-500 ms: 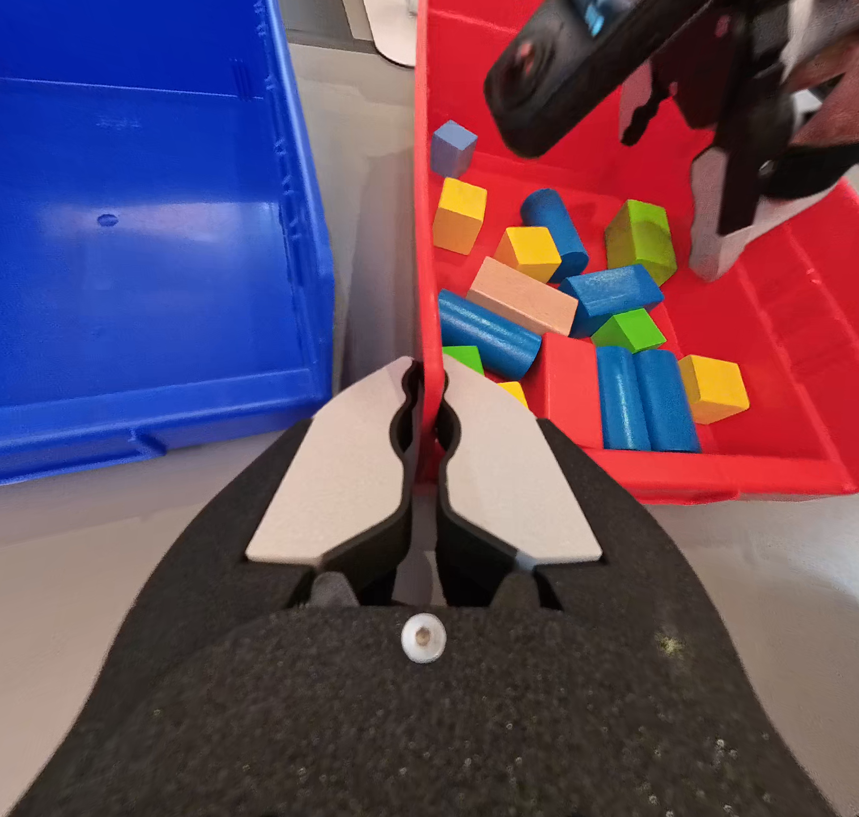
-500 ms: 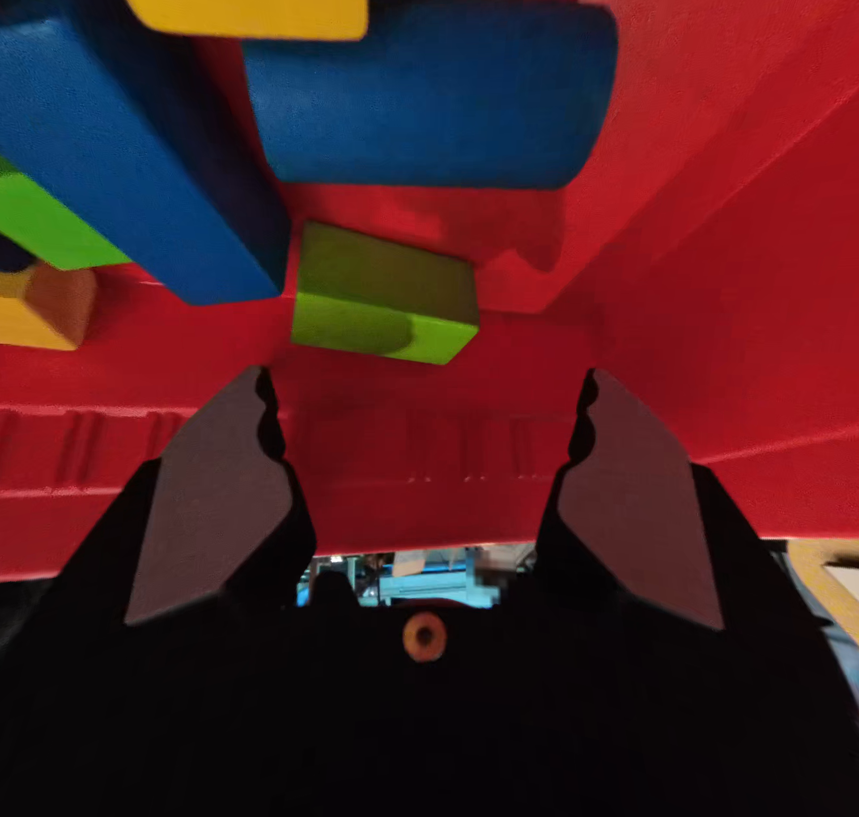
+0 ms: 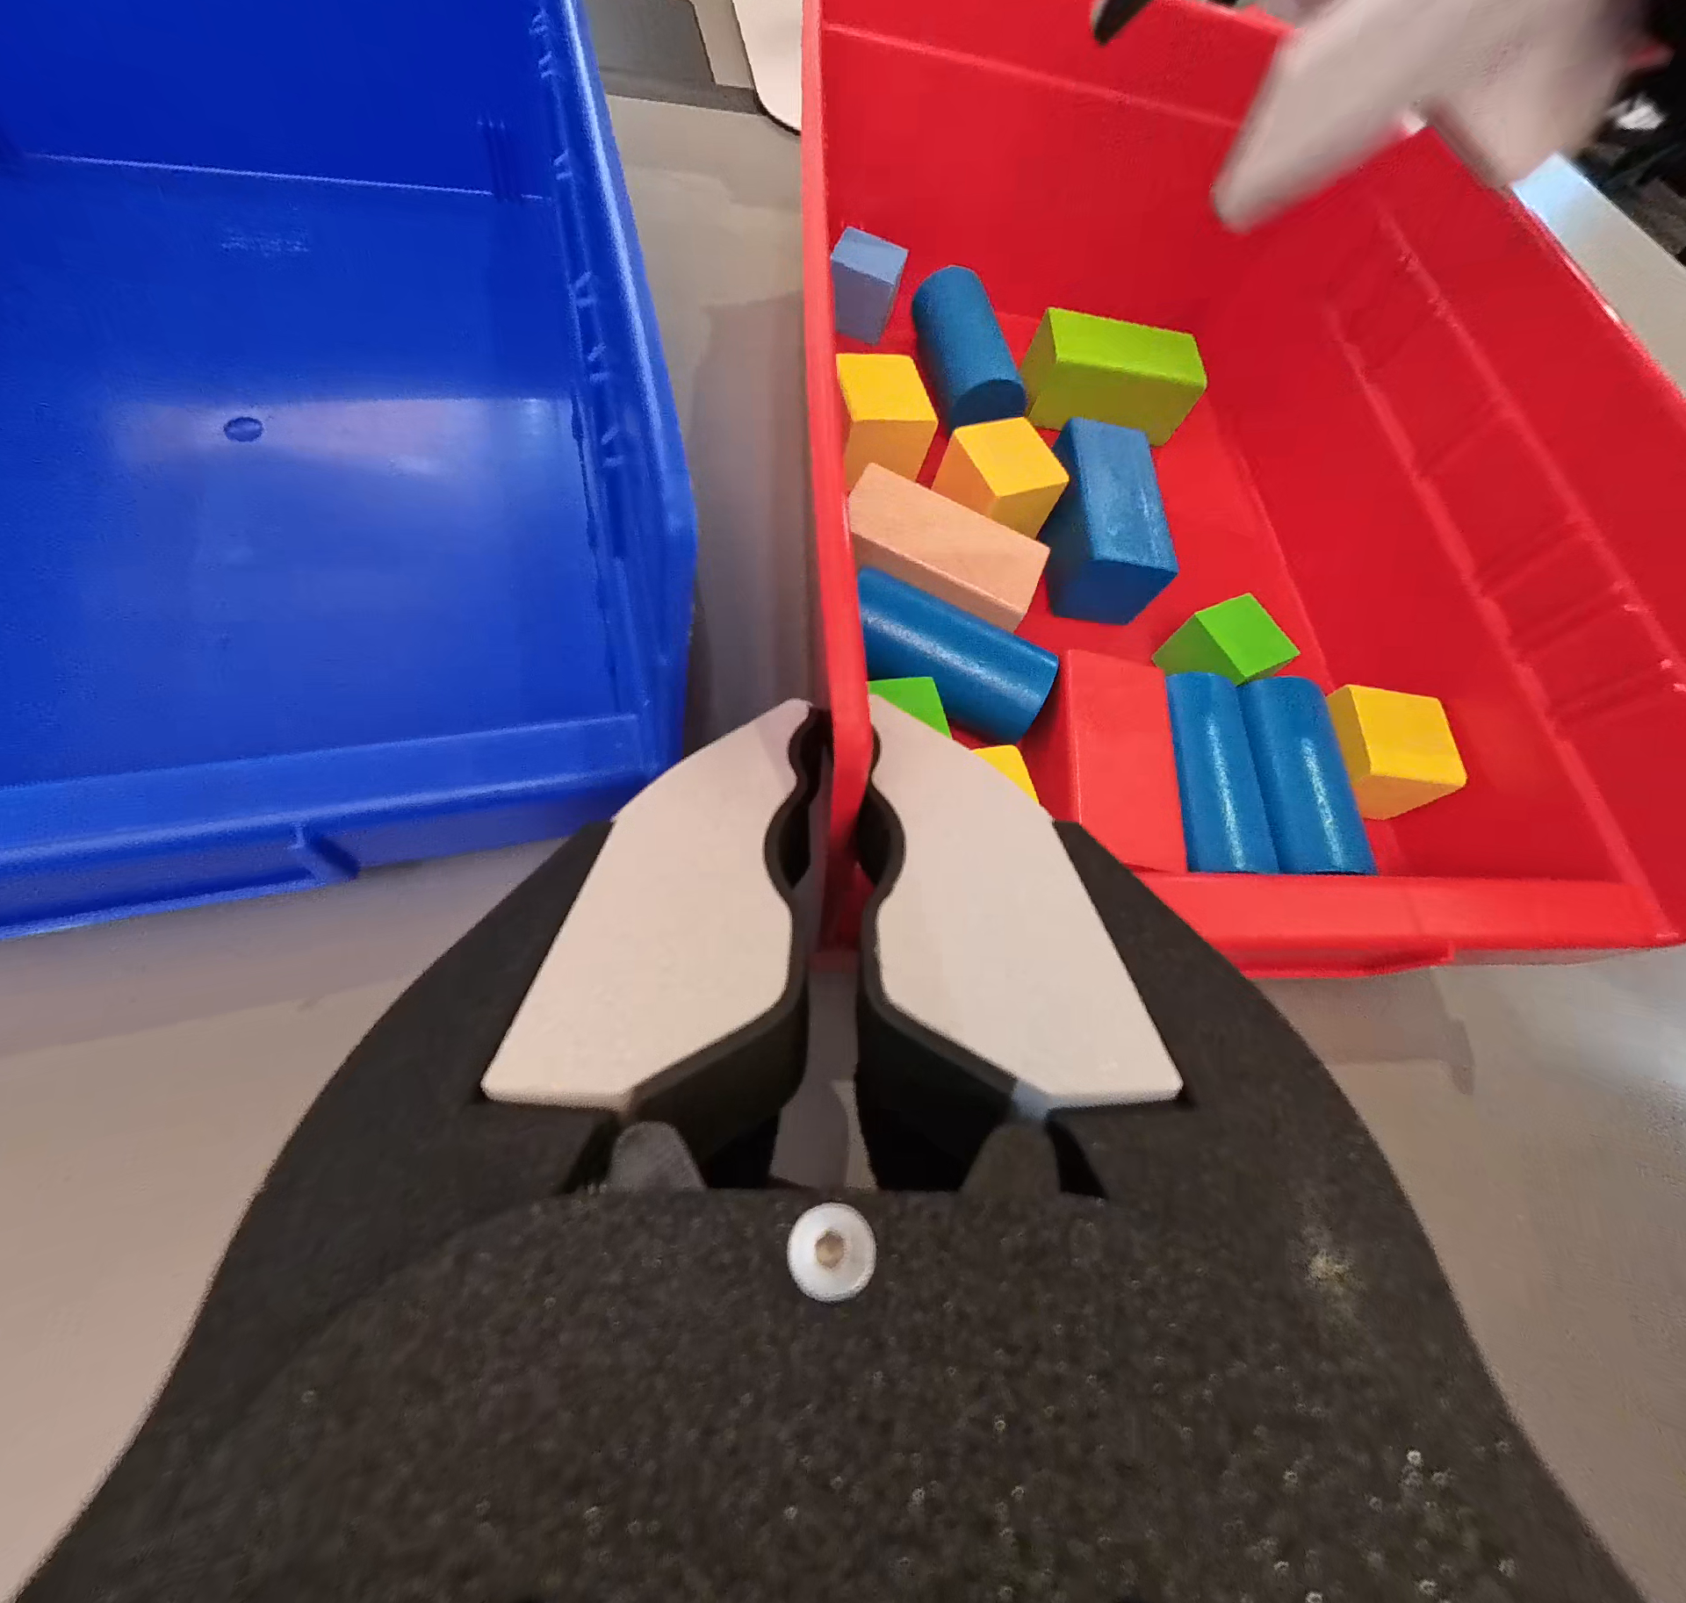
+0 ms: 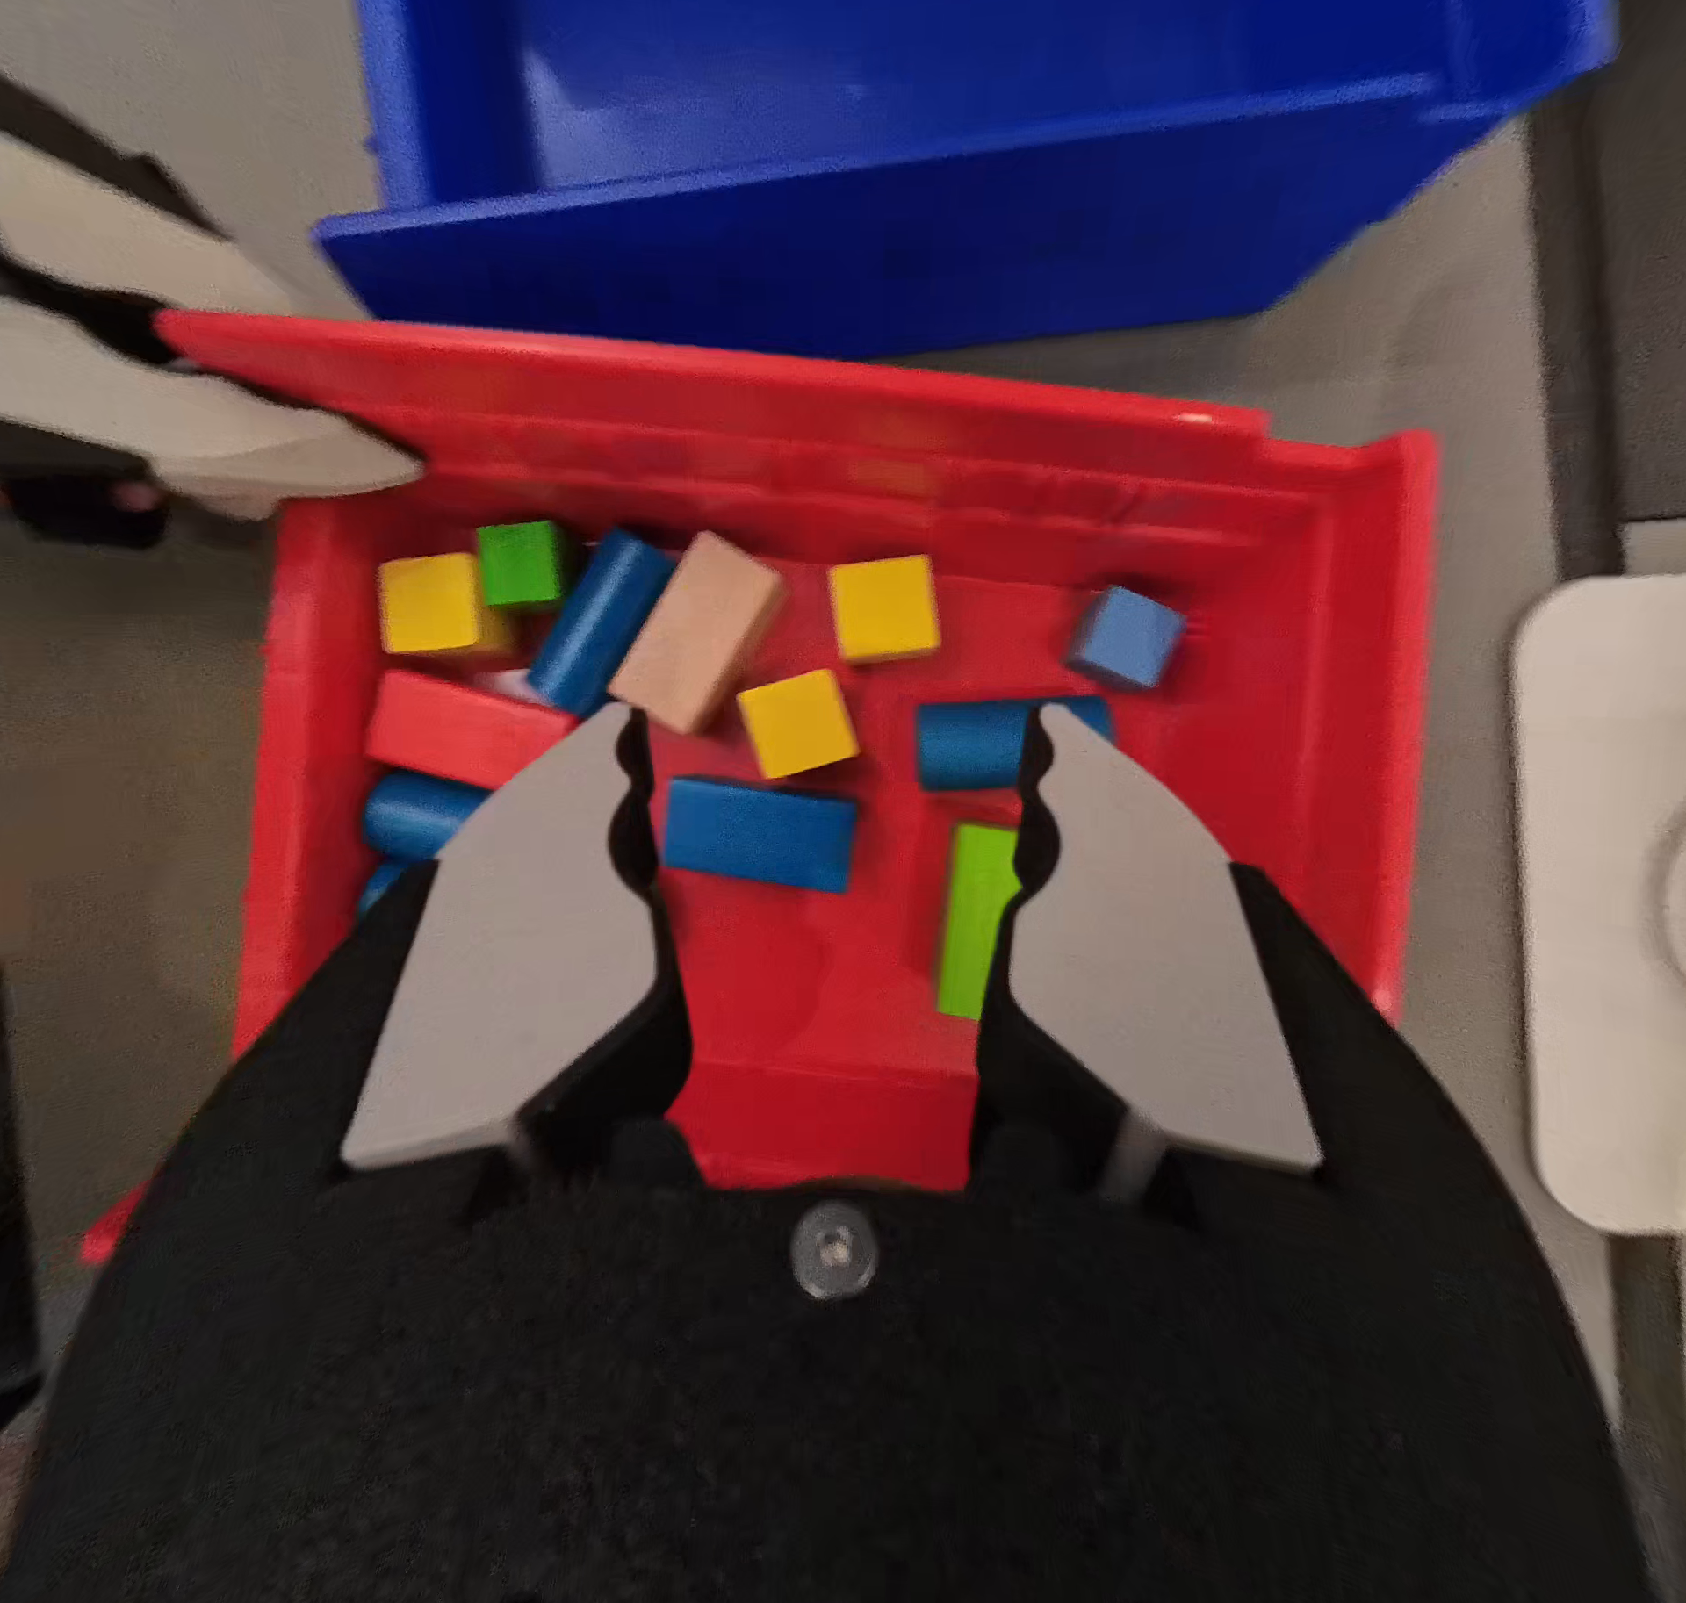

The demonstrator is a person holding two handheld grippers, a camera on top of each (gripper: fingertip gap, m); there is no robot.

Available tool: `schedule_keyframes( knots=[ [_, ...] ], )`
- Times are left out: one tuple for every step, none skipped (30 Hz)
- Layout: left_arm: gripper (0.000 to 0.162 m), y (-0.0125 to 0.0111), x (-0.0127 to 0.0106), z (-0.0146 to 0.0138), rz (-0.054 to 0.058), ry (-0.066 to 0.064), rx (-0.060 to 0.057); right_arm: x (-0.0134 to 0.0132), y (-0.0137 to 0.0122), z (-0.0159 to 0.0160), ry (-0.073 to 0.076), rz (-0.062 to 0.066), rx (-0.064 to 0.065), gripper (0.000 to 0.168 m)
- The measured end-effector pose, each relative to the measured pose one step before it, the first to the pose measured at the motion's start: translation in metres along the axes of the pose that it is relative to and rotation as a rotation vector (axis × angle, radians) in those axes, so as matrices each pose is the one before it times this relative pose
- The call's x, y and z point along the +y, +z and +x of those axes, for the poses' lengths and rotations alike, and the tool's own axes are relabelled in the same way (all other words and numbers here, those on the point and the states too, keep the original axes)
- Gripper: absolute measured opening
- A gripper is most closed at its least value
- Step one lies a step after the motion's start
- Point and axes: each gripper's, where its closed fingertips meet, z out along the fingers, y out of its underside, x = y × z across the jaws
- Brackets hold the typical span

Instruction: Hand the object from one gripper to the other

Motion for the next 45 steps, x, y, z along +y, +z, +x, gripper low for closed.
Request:
schedule_keyframes(
  knots=[
    [0.004, -0.00003, -0.00004, 0.00004, 0.0, 0.0003, -0.0014, 0.00479, 0.00385, -0.0234, -0.0289, -0.0299, -0.0818, 0.082],
    [0.004, 0.0, -0.00003, 0.00012, -0.0002, 0.0002, -0.0015, 0.00678, 0.00881, -0.01865, -0.0395, -0.0537, -0.0507, 0.083],
    [0.004, 0.00008, 0.0, 0.00002, -0.0005, -0.0006, -0.0005, 0.00982, 0.01214, -0.01052, -0.0696, -0.0799, 0.0024, 0.083],
    [0.004, 0.00001, -0.00001, 0.00002, -0.0002, -0.0009, 0.0006, 0.01162, 0.01367, -0.0059, -0.1034, -0.1036, 0.0336, 0.091],
    [0.004, 0.00011, -0.00004, -0.00002, -0.0005, -0.0002, 0.0004, 0.00956, 0.01392, -0.00578, -0.1037, -0.094, 0.0379, 0.102],
    [0.004, 0.00009, 0.0, 0.00028, -0.0001, 0.0016, 0.0016, 0.00634, 0.01349, -0.00545, -0.0833, -0.0638, 0.0192, 0.103],
    [0.005, 0.00011, 0.00003, 0.00037, -0.0001, 0.0018, 0.0008, 0.00277, 0.01176, -0.00505, -0.0482, -0.0397, -0.0087, 0.101],
    [0.004, -0.00015, 0.00002, -0.00056, -0.0007, -0.0003, -0.0039, -0.00596, 0.00274, 0.00192, -0.0125, 0.0211, -0.0015, 0.108],
    [0.004, 0.00005, 0.00002, -0.00004, -0.0005, -0.0018, 0.0025, 0.00136, -0.00007, 0.00238, -0.0249, -0.0079, 0.0014, 0.106],
    [0.004, -0.00001, 0.00002, 0.0, -0.0005, -0.0004, 0.0008, 0.00554, -0.00234, 0.00384, -0.0285, -0.0177, 0.0024, 0.099],
    [0.004, -0.00001, 0.00004, -0.00009, -0.0012, 0.004, -0.0042, 0.01008, -0.00093, 0.00692, -0.0191, -0.0406, 0.0154, 0.09],
    [0.004, -0.00017, 0.0, -0.00013, -0.0011, 0.0048, -0.0039, 0.01978, 0.00155, 0.01106, -0.0346, -0.0978, 0.0386, 0.087],
    [0.004, -0.00003, 0.0, 0.00002, 0.0012, 0.0003, 0.0015, 0.03377, 0.00497, 0.01935, -0.0242, -0.1732, 0.0854, 0.088],
    [0.004, 0.00002, -0.00006, 0.00008, 0.0021, -0.0001, 0.0042, 0.03612, 0.00804, 0.02403, 0.0276, -0.1744, 0.1096, 0.091],
    [0.004, 0.00003, -0.00003, -0.00002, 0.0003, -0.0009, 0.0029, 0.01985, 0.00655, 0.01748, 0.078, -0.0654, 0.0445, 0.083],
    [0.004, 0.00008, -0.00011, -0.00013, 0.0006, -0.0036, 0.0016, 0.0089, 0.00041, 0.00368, 0.0744, 0.0033, -0.0518, 0.073],
    [0.004, 0.00004, -0.00006, 0.00014, 0.0016, -0.0002, 0.0015, -0.00371, -0.00687, 0.00257, 0.0771, 0.0746, -0.042, 0.072],
    [0.004, -0.0001, 0.00008, 0.00014, -0.0006, 0.002, -0.0006, -0.0136, -0.01187, -0.00613, 0.0492, 0.1094, -0.0661, 0.074],
    [0.004, 0.00001, 0.0, 0.0, 0.0011, -0.0002, 0.0004, -0.02213, -0.0146, -0.01855, 0.0011, 0.1406, -0.094, 0.073],
    [0.004, 0.00003, -0.00005, -0.00002, -0.0003, -0.0017, 0.0009, -0.02839, -0.01288, -0.02746, -0.0468, 0.1591, -0.1028, 0.071],
    [0.004, -0.00003, -0.00003, 0.0, -0.0001, -0.0007, 0.0013, -0.02933, -0.00613, -0.03179, -0.0733, 0.1516, -0.1013, 0.071],
    [0.004, 0.00007, 0.00006, -0.00001, -0.0001, -0.0006, 0.0007, -0.02393, 0.00281, -0.02867, -0.0817, 0.1106, -0.0781, 0.075],
    [0.004, 0.00008, -0.00006, 0.00004, 0.0001, -0.0004, 0.0004, -0.01372, 0.01053, -0.01732, -0.0807, 0.0374, -0.0231, 0.077],
    [0.004, 0.00004, 0.0, 0.00005, -0.0001, -0.0002, -0.0004, -0.00168, 0.01314, -0.0094, -0.0651, -0.0421, -0.0018, 0.076],
    [0.004, -0.00001, 0.0, 0.00005, -0.0008, 0.0006, -0.0008, 0.00444, 0.01294, -0.00318, -0.0408, -0.0693, 0.0039, 0.078],
    [0.004, 0.0, 0.00008, -0.00005, -0.0007, 0.0004, -0.0008, 0.00436, 0.01191, -0.00116, -0.0215, -0.0488, -0.0047, 0.081],
    [0.004, 0.00001, -0.00004, 0.00005, -0.0004, 0.001, -0.0006, -0.00223, 0.00838, -0.00012, -0.0223, 0.0155, -0.0017, 0.073],
    [0.004, -0.00008, 0.00014, 0.00018, -0.0001, 0.0023, -0.0004, 0.00741, 0.00932, 0.00039, -0.0103, -0.0278, -0.0057, 0.071],
    [0.004, 0.00001, 0.00012, 0.00059, 0.001, 0.0037, -0.0009, 0.00672, 0.00319, -0.00076, 0.0115, -0.0163, -0.0376, 0.073],
    [0.004, -0.00001, 0.00016, 0.00012, -0.0021, 0.0013, -0.0012, 0.01237, -0.00095, 0.00464, 0.0229, -0.0391, -0.0205, 0.069],
    [0.004, -0.00004, 0.00003, -0.00029, -0.0001, -0.0019, 0.001, 0.01751, -0.0052, 0.00757, 0.0066, -0.0661, 0.0002, 0.055],
    [0.004, 0.00002, -0.00004, -0.00032, 0.0021, -0.0038, 0.0027, 0.02627, -0.0055, 0.00844, -0.0118, -0.104, 0.0184, 0.063],
    [0.004, -0.00006, 0.00008, -0.00071, 0.0003, -0.0018, -0.0007, 0.03092, -0.00232, 0.00553, 0.0057, -0.1118, 0.0087, 0.071],
    [0.004, -0.00016, 0.00004, -0.00051, 0.0005, 0.0025, -0.0025, 0.02865, -0.00201, 0.00894, 0.0417, -0.0898, 0.0342, 0.086],
    [0.004, 0.00008, -0.00013, 0.00039, 0.0014, 0.0084, -0.0021, 0.01861, -0.00542, 0.00615, 0.047, -0.0218, 0.0136, 0.069],
    [0.004, -0.00004, -0.00006, 0.0002, -0.0004, 0.0107, -0.0057, 0.01237, -0.00819, 0.00954, 0.0444, 0.004, 0.0374, 0.066],
    [0.004, 0.00011, -0.00017, 0.00005, -0.0007, 0.001, -0.0017, 0.00994, -0.01062, 0.00844, 0.0301, 0.0009, 0.0271, 0.066],
    [0.004, 0.0001, 0.00009, -0.00018, -0.0004, -0.007, 0.004, 0.00461, -0.01137, 0.00801, 0.0263, 0.0055, 0.0401, 0.069],
    [0.004, 0.00011, -0.00003, -0.00012, 0.0002, -0.0093, 0.0049, -0.00265, -0.01126, 0.00513, 0.0132, 0.0263, 0.0368, 0.067],
    [0.004, 0.00008, -0.00011, 0.00009, 0.0017, -0.0063, 0.0022, -0.01117, -0.00989, 0.00155, 0.0061, 0.0614, 0.0239, 0.063],
    [0.004, -0.00002, -0.00007, 0.00015, 0.0005, -0.001, -0.0022, -0.01805, -0.00704, -0.00351, 0.0101, 0.0837, -0.0032, 0.063],
    [0.004, 0.00007, -0.00001, 0.00014, -0.0002, 0.0019, -0.0027, -0.02415, -0.00336, -0.0095, 0.0152, 0.1053, -0.0377, 0.061],
    [0.004, 0.00011, -0.00005, 0.0, -0.0005, -0.0008, 0.0002, -0.02659, 0.00194, -0.01392, 0.01, 0.1116, -0.0579, 0.061],
    [0.004, 0.0002, -0.00017, -0.00004, -0.0001, -0.0046, 0.0034, -0.02463, 0.0076, -0.01505, 0.006, 0.0982, -0.0628, 0.064],
    [0.005, 0.00013, -0.00004, 0.00006, 0.0007, -0.0039, 0.0029, -0.01872, 0.01211, -0.01327, 0.0021, 0.0676, -0.0574, 0.065]
  ],
)
